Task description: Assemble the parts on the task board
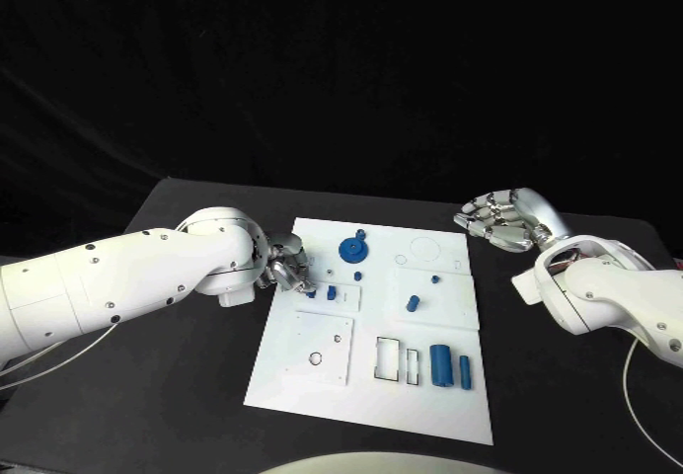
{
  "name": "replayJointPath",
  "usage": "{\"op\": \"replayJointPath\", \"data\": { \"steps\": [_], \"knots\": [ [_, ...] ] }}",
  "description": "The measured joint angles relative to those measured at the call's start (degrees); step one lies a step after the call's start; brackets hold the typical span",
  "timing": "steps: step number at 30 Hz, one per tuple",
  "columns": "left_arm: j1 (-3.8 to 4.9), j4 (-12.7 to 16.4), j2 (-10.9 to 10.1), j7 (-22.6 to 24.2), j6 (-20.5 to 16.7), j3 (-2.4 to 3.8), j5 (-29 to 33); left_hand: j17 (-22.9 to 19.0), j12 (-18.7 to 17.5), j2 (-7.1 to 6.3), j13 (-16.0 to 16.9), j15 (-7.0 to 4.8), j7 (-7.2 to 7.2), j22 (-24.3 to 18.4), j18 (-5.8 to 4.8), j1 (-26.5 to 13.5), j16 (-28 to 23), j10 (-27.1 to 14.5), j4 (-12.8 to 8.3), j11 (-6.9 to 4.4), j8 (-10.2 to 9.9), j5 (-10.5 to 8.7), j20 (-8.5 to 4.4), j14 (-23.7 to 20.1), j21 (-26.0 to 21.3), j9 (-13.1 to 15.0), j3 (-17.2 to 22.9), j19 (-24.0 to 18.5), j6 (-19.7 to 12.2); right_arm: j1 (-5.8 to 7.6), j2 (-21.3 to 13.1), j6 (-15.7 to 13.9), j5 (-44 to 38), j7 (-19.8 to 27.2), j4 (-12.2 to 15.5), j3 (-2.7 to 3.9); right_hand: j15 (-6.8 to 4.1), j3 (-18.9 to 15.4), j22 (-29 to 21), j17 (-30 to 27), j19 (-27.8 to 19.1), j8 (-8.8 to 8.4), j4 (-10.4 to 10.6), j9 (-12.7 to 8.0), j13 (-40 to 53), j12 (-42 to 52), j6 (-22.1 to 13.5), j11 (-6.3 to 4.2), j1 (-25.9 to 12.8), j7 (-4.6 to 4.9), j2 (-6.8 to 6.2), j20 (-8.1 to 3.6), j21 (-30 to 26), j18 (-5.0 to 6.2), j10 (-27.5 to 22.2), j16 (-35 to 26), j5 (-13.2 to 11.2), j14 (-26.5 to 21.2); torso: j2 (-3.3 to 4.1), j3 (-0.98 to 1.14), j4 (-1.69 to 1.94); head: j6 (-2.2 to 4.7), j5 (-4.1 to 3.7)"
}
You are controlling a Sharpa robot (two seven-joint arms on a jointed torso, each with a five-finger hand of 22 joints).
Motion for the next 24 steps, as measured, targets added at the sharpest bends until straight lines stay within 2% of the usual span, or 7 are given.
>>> {"op": "replayJointPath", "data": {
  "steps": [2, 7, 10, 16, 24],
  "knots": [
    [-0.03, 0.0, 0.1, 0.0, 0.0, -0.02, 0.0, 0.0, 0.2, 0.00, 0.1, 0.00, -0.09, 0.1, 0.00, 0.0, 0.0, 0.3, 0.0, 0.09, 0.0, 0.00, 0.00, 0.0, 0.0, 0.0, 0.0, 0.0, 0.2, 0.00, 0.0, 0.0, 0.1, 0.1, 0.0, 0.00, 0.00, -0.1, -0.1, -0.1, -0.2, 0.00, 0.1, -0.1, -0.2, -0.2, 0.0, 0.00, 0.0, 0.00, 0.00, 0.21, 0.0, 0.00, 0.0, 0.0, 0.0, 0.0, 0.00, 0.00, 0.00, -0.02, -0.01],
    [-0.10, -0.1, 0.3, -0.2, 0.1, -0.05, -0.1, 0.0, 0.2, 0.00, 0.4, 0.00, -0.08, 0.3, 0.00, 0.0, 0.0, 0.4, 0.2, 0.04, 0.0, 0.00, 0.21, 0.0, 0.0, 2.4, 0.2, 0.2, 0.3, 0.00, 0.0, 0.0, 0.2, 0.2, 0.0, 0.00, 0.00, -0.2, -0.4, -0.4, -0.2, -0.13, -0.1, -0.1, -0.6, -0.2, 0.0, 0.00, 0.0, 0.00, 0.00, 0.21, -0.3, 0.00, 0.0, -0.5, 0.0, 0.0, 0.01, 0.00, -0.01, -0.09, -0.08],
    [-0.10, -0.1, 0.3, -0.2, 0.1, -0.05, -0.1, 0.0, 0.7, 0.00, 1.0, 0.00, -0.10, 0.5, 0.00, 0.0, 0.0, 1.0, 0.2, -0.01, 0.1, 0.38, 0.20, 0.0, 0.0, 2.4, 0.2, 0.2, 0.5, 0.00, 0.0, 0.0, 0.3, 0.2, 0.0, 0.00, 0.00, -0.4, -0.5, -0.5, -0.2, -0.22, 0.1, -0.2, -0.8, -0.5, 0.0, 0.00, 0.0, 0.00, 0.00, 0.21, -0.3, 0.00, 0.0, -0.6, 0.0, 0.0, 0.02, 0.01, -0.03, -0.14, -0.09],
    [-0.10, -0.1, 0.4, -0.3, 0.4, -0.07, -0.1, 0.0, 0.9, -0.86, 1.7, -0.20, -0.30, 0.7, 0.00, -0.9, 0.0, 1.2, 0.2, -0.23, 0.5, 1.14, 0.01, -0.2, 0.2, 2.3, 0.2, 0.4, 0.7, 0.00, 0.0, 0.0, 0.4, 0.3, 0.0, 0.00, 0.21, -0.4, -0.7, -0.6, -0.4, -0.22, 0.1, -0.2, -1.1, -0.5, 0.0, 0.00, 0.0, -0.01, 0.00, 0.42, -0.5, 0.00, 0.0, -0.9, 0.0, -0.2, 0.02, 0.05, -0.03, -0.23, -0.12],
    [-0.13, -0.3, 0.7, -0.4, 0.4, -0.10, -0.1, 0.0, 0.9, -1.00, 1.8, -0.20, -0.68, 0.9, -0.01, -2.1, 0.0, 1.8, 0.2, -0.42, 0.6, 1.19, 0.00, -0.2, 0.2, 2.1, 0.2, 0.4, 1.5, 0.00, 0.1, 0.0, 0.6, 0.3, 0.0, 0.00, 0.31, -0.7, -1.0, -0.9, -0.4, -0.43, 0.1, -0.4, -1.6, -0.7, 0.0, 0.00, 0.0, -0.01, 0.00, 0.41, -0.7, 0.00, 0.0, -1.2, 0.0, -0.3, 0.00, 0.04, -0.03, -0.24, -0.12]
  ]
}}
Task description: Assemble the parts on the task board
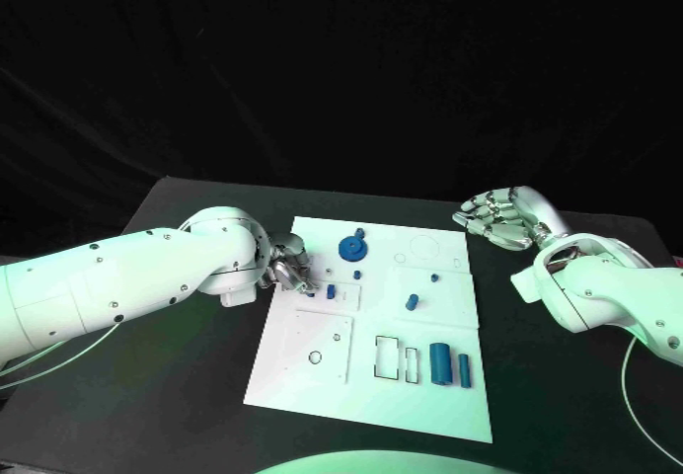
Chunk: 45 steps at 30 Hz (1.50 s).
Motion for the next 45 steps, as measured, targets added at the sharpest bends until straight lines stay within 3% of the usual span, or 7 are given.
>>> {"op": "replayJointPath", "data": {
  "steps": [1, 2, 8, 9, 19, 28, 45],
  "knots": [
    [-0.01, 0.0, 0.0, 0.0, 0.0, -0.01, 0.0, 0.0, 0.0, 0.10, 0.1, 0.00, 0.00, 0.1, 0.00, -0.5, 0.0, 0.0, 0.0, 0.00, 0.0, 0.00, -0.12, 0.0, 0.0, 0.0, 0.0, 0.1, 0.0, 0.00, 0.0, 0.0, 0.0, 0.0, 0.0, 0.00, 0.11, -0.1, -0.1, -0.1, 0.0, 0.00, -0.1, -0.1, -0.1, 0.0, 0.0, 0.00, 0.0, 0.00, 0.00, 0.00, 0.0, 0.00, 0.0, -0.2, 0.0, -0.1, 0.00, 0.01, 0.00, 0.00, 0.00],
    [-0.01, -0.1, 0.1, 0.0, 0.0, -0.01, 0.0, 0.0, 0.0, 0.00, 0.1, -0.03, -0.03, 0.1, 0.00, -0.8, 0.0, 0.1, -2.3, -0.10, 0.0, -0.02, -0.20, 0.0, 0.0, 0.0, 2.3, 0.2, 0.0, 0.00, 0.0, 0.0, 0.1, 0.0, 0.0, 0.00, 0.11, -0.2, -0.2, -0.2, -0.2, 0.00, -0.1, -0.1, -0.3, -0.2, 0.0, 0.00, 0.0, 0.00, 0.00, 0.18, -0.1, 0.00, 0.0, -0.3, 0.0, -0.1, 0.00, 0.00, 0.00, 0.00, 0.00],
    [-0.02, -0.5, 0.4, -0.2, 0.0, -0.01, 0.0, 0.0, 0.0, -0.13, 0.2, -0.50, -0.43, 0.1, 0.00, -3.0, 0.0, 0.6, -2.9, -0.59, 0.1, -0.55, -0.41, 0.1, 0.2, -0.4, 2.4, 0.4, 0.6, 0.00, 0.0, 0.0, 0.2, 0.0, 0.0, 0.00, 0.31, -0.5, -0.6, -0.6, -0.4, -0.22, -0.1, -0.2, -0.8, -0.2, 0.0, 0.21, 0.0, 0.00, 0.00, 0.36, -0.4, 0.00, -0.2, -0.8, 0.0, -0.3, -0.01, 0.00, 0.00, 0.00, -0.04],
    [-0.03, -0.6, 0.5, -0.3, 0.0, -0.01, 0.1, 0.0, 0.0, -0.19, 0.2, -0.67, -0.45, 0.1, 0.00, -3.9, 0.0, 0.6, -4.8, -0.60, 0.1, -0.63, -0.41, 0.2, 0.2, -0.5, 4.3, 0.4, 0.6, 0.00, 0.0, 0.0, 0.2, 0.0, 0.0, 0.00, 0.31, -0.5, -0.7, -0.6, -0.4, -0.22, -0.2, -0.2, -0.9, -0.2, 0.0, 0.21, 0.0, 0.00, 0.00, 0.41, -0.6, 0.00, -0.2, -0.9, 0.0, -0.3, -0.02, 0.01, 0.00, 0.00, -0.04],
    [-0.08, -1.2, 0.9, -0.4, -0.1, 0.03, 0.2, 0.0, 0.0, -0.13, 0.7, -0.84, -0.87, 0.1, 0.00, -5.2, 0.0, 0.9, -5.1, -0.73, 0.0, -0.74, -0.62, 0.0, 0.2, -1.3, 4.0, 0.6, 1.3, 0.00, 0.0, 0.0, 0.4, 0.0, 0.0, 0.00, 0.51, -0.8, -1.1, -1.1, -0.8, -0.22, -0.1, -0.3, -1.5, -0.5, 0.0, 0.41, 0.0, 0.00, 0.00, 0.41, -0.8, 0.00, -0.4, -1.5, 0.0, -0.9, -0.02, -0.03, 0.00, 0.00, -0.15],
    [-0.22, -1.5, 1.0, -0.6, 0.0, -0.04, 0.3, 0.0, 0.1, -0.10, 1.6, -0.84, -1.96, 0.1, 0.00, -6.1, 0.0, 1.1, -1.2, -0.93, -0.4, -0.69, -0.82, 0.0, 0.2, -2.2, -3.5, 0.8, 3.0, 0.00, 0.0, 0.0, 0.5, 0.0, -0.1, 0.00, 0.74, -1.4, -1.8, -1.7, -1.2, -0.45, -0.1, -0.4, -2.2, -0.7, -0.4, 0.61, 0.0, -0.02, 0.00, 0.82, -1.1, 0.00, -0.6, -2.2, 0.0, -1.4, -0.03, -0.02, 0.00, -0.08, -0.20],
    [-0.26, -1.8, 1.0, -0.8, 0.0, -0.05, 0.5, 0.0, 0.2, 1.91, 2.3, -0.83, -1.56, 0.1, 0.01, -8.1, 0.0, 1.1, -0.6, -0.92, -1.1, -0.53, -1.02, 0.0, 0.2, -3.4, -13.6, 1.0, 3.2, -0.01, 0.0, 0.1, 0.8, 0.0, -0.1, 0.00, 1.73, -3.3, -5.1, -4.6, -6.4, -0.44, -0.1, -0.7, -4.3, -0.7, -0.6, 1.03, 0.1, -0.23, 0.79, 2.04, -1.7, 0.00, -1.0, -4.2, 0.0, -3.0, -0.01, 0.01, -0.01, -0.03, -0.30]
  ]
}}
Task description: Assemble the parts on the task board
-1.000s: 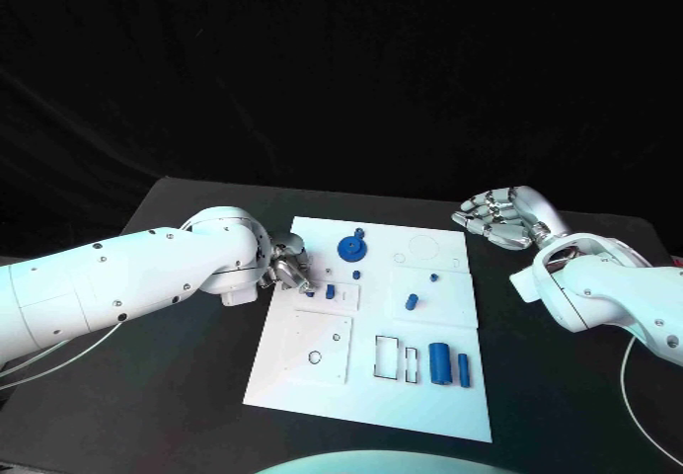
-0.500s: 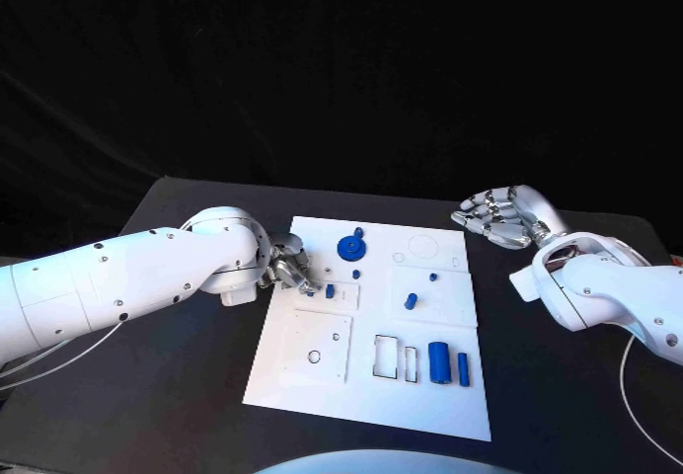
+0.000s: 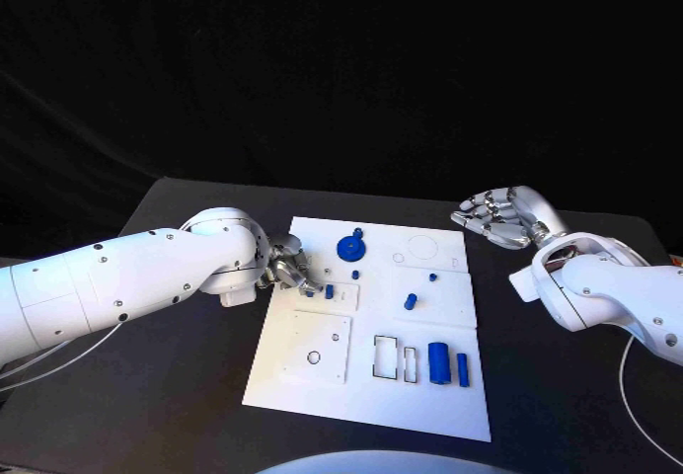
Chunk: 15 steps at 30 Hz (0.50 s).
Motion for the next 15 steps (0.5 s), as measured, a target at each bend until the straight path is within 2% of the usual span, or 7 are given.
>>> {"op": "replayJointPath", "data": {
  "steps": [11, 15],
  "knots": [
    [-0.10, 1.1, -0.6, -0.2, -0.6, 0.03, 0.0, 0.0, 0.0, 1.73, -0.8, 0.00, 0.01, 0.0, -0.01, -1.7, 0.0, 0.0, 0.0, 0.01, -0.3, 0.00, 0.00, 0.0, 0.0, -0.3, -5.3, 0.0, 0.0, 0.02, 0.0, 0.0, 0.2, 0.0, 0.0, 0.00, 0.41, -0.6, -0.8, -0.7, -1.1, 0.00, 0.0, -0.1, -0.1, 0.0, 0.0, 0.20, 0.0, 0.00, 0.00, 0.29, 0.0, 0.00, -0.2, -0.4, 0.0, -0.4, 0.03, -0.03, -0.03, 0.21, -0.14],
    [-0.14, 1.7, -1.1, -0.3, -1.0, 0.38, 0.0, 0.0, 0.0, 1.72, -0.9, 0.00, 0.01, 0.0, 0.00, -1.7, 0.0, 0.0, 0.0, 0.01, -0.3, 0.00, 0.00, 0.0, 0.0, -0.3, -6.0, 0.0, 0.0, 0.02, 0.0, 0.0, 0.2, 0.0, 0.0, 0.00, 0.41, -0.6, -0.9, -0.7, -1.5, 0.00, 0.0, -0.1, -0.1, 0.0, 0.0, 0.20, 0.0, 0.00, -0.01, 0.31, 0.0, 0.00, -0.2, -0.4, 0.0, -0.4, 0.03, -0.02, -0.03, 0.27, -0.23]
  ]
}}
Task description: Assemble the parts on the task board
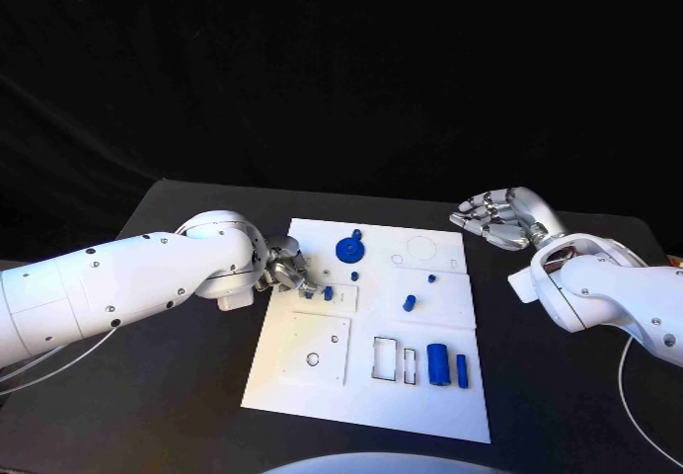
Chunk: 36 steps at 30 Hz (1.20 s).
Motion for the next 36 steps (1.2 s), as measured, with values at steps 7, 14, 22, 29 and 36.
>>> {"op": "replayJointPath", "data": {
  "steps": [7, 14, 22, 29, 36],
  "knots": [
    [0.22, 1.3, -1.0, -0.1, -0.9, 1.23, -0.1, 0.0, -0.3, 0.22, -0.5, 0.00, 0.00, 0.0, 0.00, -0.2, 0.0, 0.0, 0.1, 0.00, 0.0, 0.00, 0.00, 0.0, 0.0, -0.1, -0.7, 0.0, 0.0, -0.01, 0.0, 0.0, 0.1, 0.0, -0.1, 0.00, 0.00, -0.2, -0.2, -0.1, 0.0, 0.00, 0.2, 0.0, 0.0, 0.0, 0.0, 0.00, 0.0, 0.00, 0.00, 0.00, 0.0, 0.00, 0.0, -0.2, 0.0, 0.0, -0.03, 0.02, 0.00, 0.12, -0.08],
    [0.50, 2.1, -1.4, -0.1, -1.8, 2.08, -0.2, 0.0, -0.6, 0.45, -1.1, 0.00, 0.04, 0.0, 0.00, -0.5, 0.0, -0.4, 0.1, 0.00, 0.0, 0.00, 0.00, 0.0, 0.0, -0.1, -1.0, 0.0, 0.0, -0.02, 0.0, 0.0, 0.1, 0.0, -0.2, 0.00, 0.00, -0.2, -0.3, -0.2, -0.2, 0.00, 0.2, 0.0, 0.0, 0.0, 0.0, 0.00, 0.0, 0.00, 0.00, 0.21, 0.0, 0.00, 0.0, -0.2, 0.0, 0.0, -0.05, 0.02, 0.01, 0.19, -0.18],
    [0.62, 2.8, -1.5, 1.2, -4.0, 2.63, -0.2, 0.0, -5.9, 1.57, -8.8, 0.09, 1.51, -5.6, 0.00, 3.1, -0.6, -6.3, -0.1, 1.21, -0.7, 0.00, 0.54, 0.1, -3.3, -0.4, 0.2, -4.5, -3.7, -0.01, 0.0, 0.0, 0.2, 0.0, -0.3, 0.00, 0.00, -0.2, -0.3, -0.2, -0.2, 0.00, 0.2, 0.0, 0.0, 0.0, 0.0, 0.00, 0.0, 0.00, 0.00, 0.21, 0.0, 0.00, 0.0, -0.2, 0.0, 0.0, -0.03, -0.02, 0.03, 0.22, -0.37],
    [0.54, 2.3, -0.3, 10.6, -11.7, 1.13, -0.5, -24.3, -15.0, -3.12, -15.8, 5.68, 7.85, -36.6, 5.83, 15.0, -24.0, -22.3, -0.6, 7.11, -6.3, -0.13, 5.25, -16.5, -26.5, -6.1, 10.5, -27.4, -13.0, 0.00, 0.1, 0.0, 0.2, 0.0, -0.3, 0.00, 0.00, -0.2, -0.3, -0.3, -0.4, 0.00, 0.2, 0.0, 0.0, 0.0, 0.0, 0.00, 0.0, 0.00, 0.03, 0.00, 0.0, 0.00, 0.0, -0.2, 0.2, 0.0, -0.03, -0.01, 0.14, 0.36, -0.91],
    [-1.59, 1.0, 1.5, 23.9, -21.6, -0.13, -6.0, -31.5, -20.5, -4.75, -20.8, 6.67, 8.39, -38.8, 5.83, 20.6, -28.0, -26.6, -3.0, 8.12, -10.7, -0.47, 6.16, -21.4, -29.5, -11.7, 9.3, -27.8, -14.6, -0.02, 0.1, 0.1, 0.4, 0.3, -0.3, 0.00, 0.00, -0.3, -0.6, -0.6, -0.4, 0.00, 0.0, 0.0, 0.0, 0.0, 0.0, 0.21, 0.6, 0.00, 0.60, 0.00, 0.0, 0.00, -0.2, -0.2, 0.2, 0.0, -0.02, -0.16, 0.08, 0.47, -1.30]
  ]
}}
